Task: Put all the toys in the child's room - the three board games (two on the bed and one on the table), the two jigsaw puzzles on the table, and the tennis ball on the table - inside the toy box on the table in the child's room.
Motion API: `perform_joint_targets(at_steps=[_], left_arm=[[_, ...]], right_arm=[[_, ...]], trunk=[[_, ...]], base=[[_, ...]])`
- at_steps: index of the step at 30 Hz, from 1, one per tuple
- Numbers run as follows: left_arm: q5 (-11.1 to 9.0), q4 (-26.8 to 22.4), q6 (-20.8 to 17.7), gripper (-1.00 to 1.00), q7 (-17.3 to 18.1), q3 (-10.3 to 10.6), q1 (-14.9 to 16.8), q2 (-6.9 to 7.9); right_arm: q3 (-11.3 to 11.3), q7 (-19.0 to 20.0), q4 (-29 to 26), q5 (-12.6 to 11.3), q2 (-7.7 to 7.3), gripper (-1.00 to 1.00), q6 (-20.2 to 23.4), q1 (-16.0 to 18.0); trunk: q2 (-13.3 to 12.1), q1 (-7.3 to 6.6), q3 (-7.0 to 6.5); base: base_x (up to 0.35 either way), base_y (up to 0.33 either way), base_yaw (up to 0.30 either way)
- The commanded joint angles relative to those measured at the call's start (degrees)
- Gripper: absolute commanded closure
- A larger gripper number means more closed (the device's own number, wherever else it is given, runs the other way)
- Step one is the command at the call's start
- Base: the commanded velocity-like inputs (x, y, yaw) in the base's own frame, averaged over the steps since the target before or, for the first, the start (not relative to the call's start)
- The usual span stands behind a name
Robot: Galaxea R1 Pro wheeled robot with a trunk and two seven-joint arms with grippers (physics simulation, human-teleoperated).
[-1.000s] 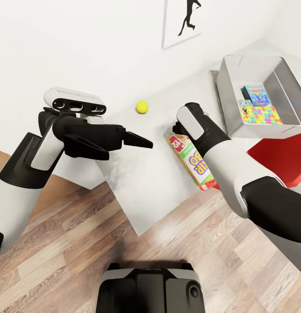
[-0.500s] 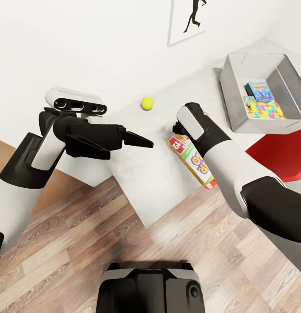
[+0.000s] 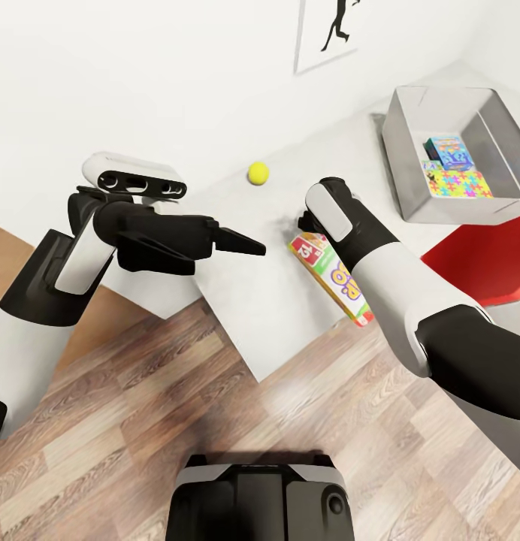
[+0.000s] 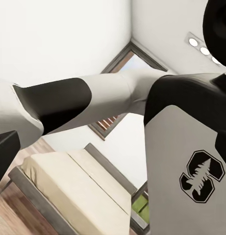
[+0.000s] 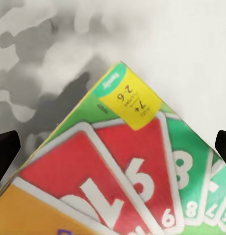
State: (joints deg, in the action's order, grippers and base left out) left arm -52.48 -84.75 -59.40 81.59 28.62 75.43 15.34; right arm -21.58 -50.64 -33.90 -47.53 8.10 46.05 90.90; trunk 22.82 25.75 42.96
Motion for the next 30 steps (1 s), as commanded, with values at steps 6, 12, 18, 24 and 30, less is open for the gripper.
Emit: perform_joint_targets(at_steps=[6,12,18,24,30], left_arm=[[-0.19,0.03,-0.60,-1.00,-0.80,0.10,0.07,-0.03],[-0.30,0.03,-0.60,-1.00,-2.12,0.09,0.07,0.03],[-0.34,0.03,-0.60,-1.00,-2.29,0.04,0.07,0.11],[-0.34,0.03,-0.60,-1.00,-2.31,-0.02,0.07,0.11],[-0.34,0.03,-0.60,-1.00,-2.31,0.02,0.02,0.20]], right_arm=[[-0.26,-0.51,-0.03,-0.55,-0.09,-1.00,0.18,0.06],[-0.27,-0.51,-0.03,-0.55,-0.10,-1.00,0.18,0.06],[-0.24,-0.51,-0.03,-0.55,-0.10,-1.00,0.18,0.10],[-0.23,-0.51,-0.03,-0.55,-0.10,-1.00,0.12,0.14],[-0.22,-0.51,-0.09,-0.50,-0.12,-1.00,0.01,0.15]], trunk=[[0.09,0.03,0.07],[0.09,0.03,0.07],[0.09,0.03,0.07],[0.09,0.03,0.07],[0.09,0.03,0.07]], base=[[-0.086,-0.020,0.000],[-0.004,-0.161,0.000],[0.007,-0.027,0.000],[0.001,-0.003,0.000],[0.000,0.000,0.000]])
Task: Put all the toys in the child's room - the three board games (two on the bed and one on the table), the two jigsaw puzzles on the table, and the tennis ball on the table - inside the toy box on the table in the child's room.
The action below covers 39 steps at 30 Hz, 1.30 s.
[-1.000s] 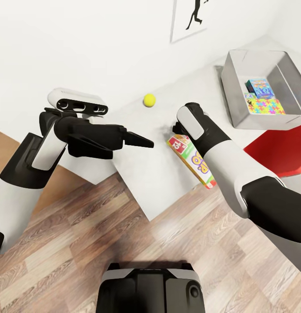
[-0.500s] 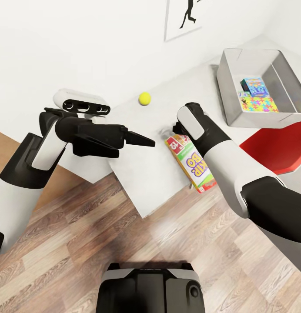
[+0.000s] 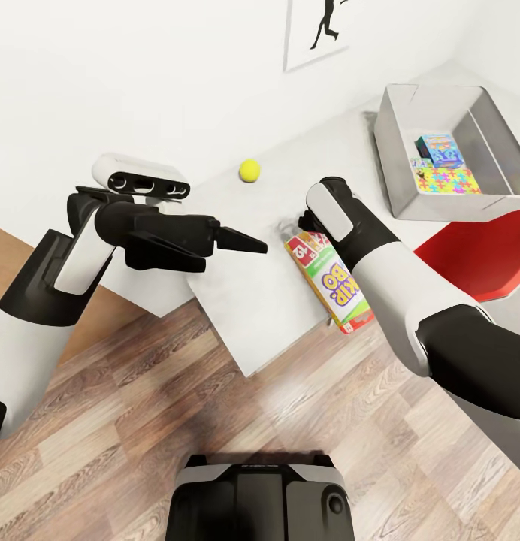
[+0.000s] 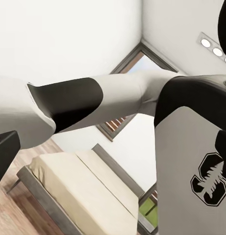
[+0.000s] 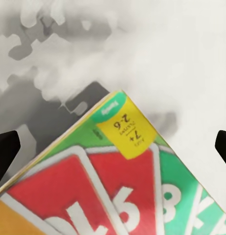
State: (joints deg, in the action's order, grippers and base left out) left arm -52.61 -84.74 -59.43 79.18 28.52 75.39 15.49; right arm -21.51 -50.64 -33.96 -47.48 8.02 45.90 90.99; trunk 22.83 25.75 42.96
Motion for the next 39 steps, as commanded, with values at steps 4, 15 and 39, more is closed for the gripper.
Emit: perform_joint_targets(at_steps=[4,15,39], left_arm=[[-0.22,0.01,-0.57,-1.00,0.10,0.12,0.03,0.06],[-0.22,0.01,-0.57,-1.00,0.10,0.13,0.02,0.23],[-0.22,0.01,-0.57,-1.00,0.07,0.17,-0.32,0.42]], right_arm=[[-0.27,-0.51,-0.14,-0.49,-0.04,-1.00,0.00,0.06],[-0.04,-0.55,-1.76,-0.42,-0.04,-1.00,-0.33,0.26],[0.72,-1.63,-9.73,-0.42,-1.08,-1.00,1.90,0.34]], trunk=[[0.09,0.03,0.07],[0.09,0.03,0.07],[0.09,0.03,0.07]], base=[[0.000,0.000,0.000],[0.000,0.000,0.000],[0.000,0.000,0.000]])
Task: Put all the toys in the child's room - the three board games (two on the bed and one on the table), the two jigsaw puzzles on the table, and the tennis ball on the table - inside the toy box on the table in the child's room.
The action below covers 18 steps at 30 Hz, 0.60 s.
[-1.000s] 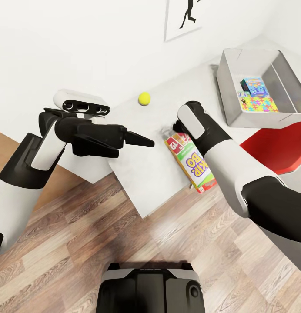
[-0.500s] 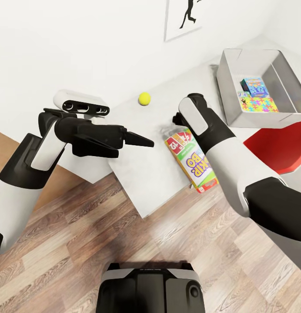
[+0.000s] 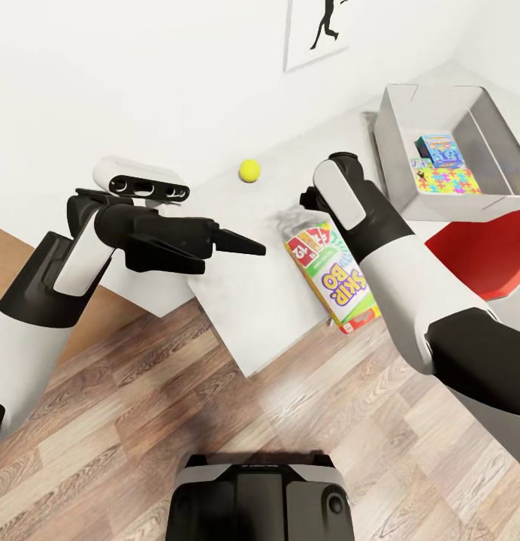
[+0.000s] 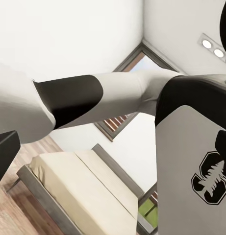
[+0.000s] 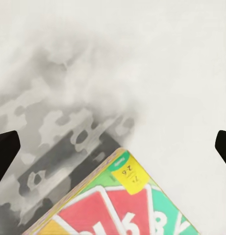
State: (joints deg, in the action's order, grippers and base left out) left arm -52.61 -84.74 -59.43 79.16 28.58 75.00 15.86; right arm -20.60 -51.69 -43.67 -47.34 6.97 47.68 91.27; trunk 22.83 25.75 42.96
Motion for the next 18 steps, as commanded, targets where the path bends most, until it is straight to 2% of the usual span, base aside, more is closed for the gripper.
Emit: perform_joint_targets(at_steps=[1,11,18], left_arm=[[-0.22,0.01,-0.57,-1.00,0.10,0.10,0.07,0.05],[-0.22,0.01,-0.57,-1.00,0.05,0.16,-0.02,0.05],[-0.22,0.01,-0.57,-1.00,0.04,0.13,-0.03,0.05]], right_arm=[[-0.17,-0.59,-0.05,-0.53,-0.14,-1.00,0.22,0.06],[-0.09,-1.21,-0.10,-0.55,-0.31,-1.00,0.32,0.05],[-0.06,-2.57,-0.10,-0.62,-0.23,-1.00,0.24,0.05]], trunk=[[0.09,0.03,0.07],[0.09,0.03,-0.08],[0.09,0.03,-0.65]], base=[[0.000,0.000,0.000],[-0.104,0.000,0.000],[-0.025,0.000,0.000]])
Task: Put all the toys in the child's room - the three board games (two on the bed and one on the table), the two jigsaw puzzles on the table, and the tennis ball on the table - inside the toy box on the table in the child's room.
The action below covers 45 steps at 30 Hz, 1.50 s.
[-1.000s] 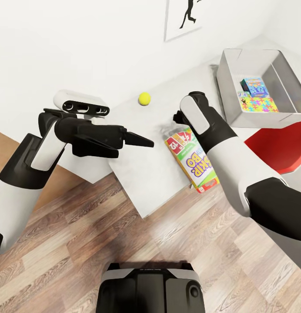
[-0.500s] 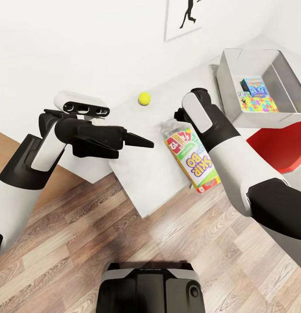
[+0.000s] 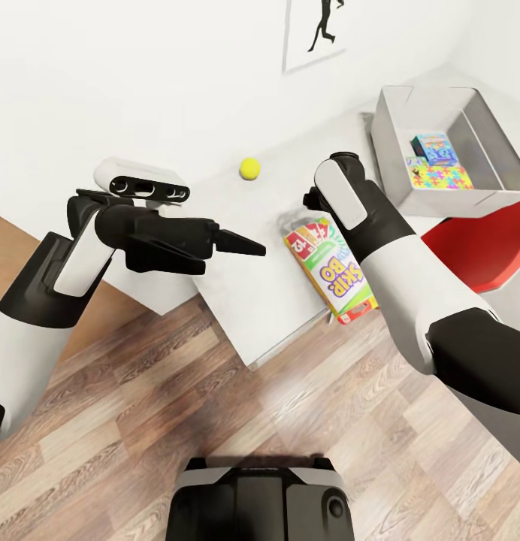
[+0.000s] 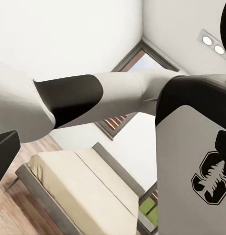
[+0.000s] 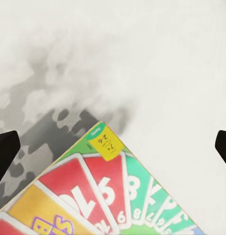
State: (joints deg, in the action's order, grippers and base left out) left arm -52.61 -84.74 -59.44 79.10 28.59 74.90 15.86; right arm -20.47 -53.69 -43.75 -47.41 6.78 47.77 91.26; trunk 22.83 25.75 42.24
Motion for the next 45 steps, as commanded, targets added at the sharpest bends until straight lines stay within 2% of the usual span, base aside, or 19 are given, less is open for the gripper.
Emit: perform_joint_targets(at_steps=[1,24,41,45], left_arm=[[-0.21,0.01,-0.56,-1.00,0.09,0.10,0.07,0.05],[-0.21,0.01,-0.56,-1.00,0.09,0.07,-0.01,0.34],[-0.60,0.01,-0.56,-1.00,0.16,0.08,-1.70,2.96],[-0.74,0.01,-0.56,-1.00,0.17,0.07,-1.81,3.13]], right_arm=[[-0.19,-0.61,-0.02,-0.53,-0.03,-1.00,0.14,0.06],[-0.19,-0.80,0.00,-0.56,-0.10,-1.00,0.21,0.06],[-0.19,-0.77,0.07,-0.66,-0.04,-1.00,0.22,-0.06],[-0.19,-0.79,0.07,-0.66,0.02,-1.00,0.22,-0.04]], trunk=[[0.09,0.04,-0.02],[0.09,0.04,-2.11],[0.09,0.04,-3.67],[0.09,0.04,-4.03]], base=[[-0.007,0.000,0.000],[-0.003,0.000,0.000],[-0.052,0.000,-0.002],[-0.102,0.000,0.000]])
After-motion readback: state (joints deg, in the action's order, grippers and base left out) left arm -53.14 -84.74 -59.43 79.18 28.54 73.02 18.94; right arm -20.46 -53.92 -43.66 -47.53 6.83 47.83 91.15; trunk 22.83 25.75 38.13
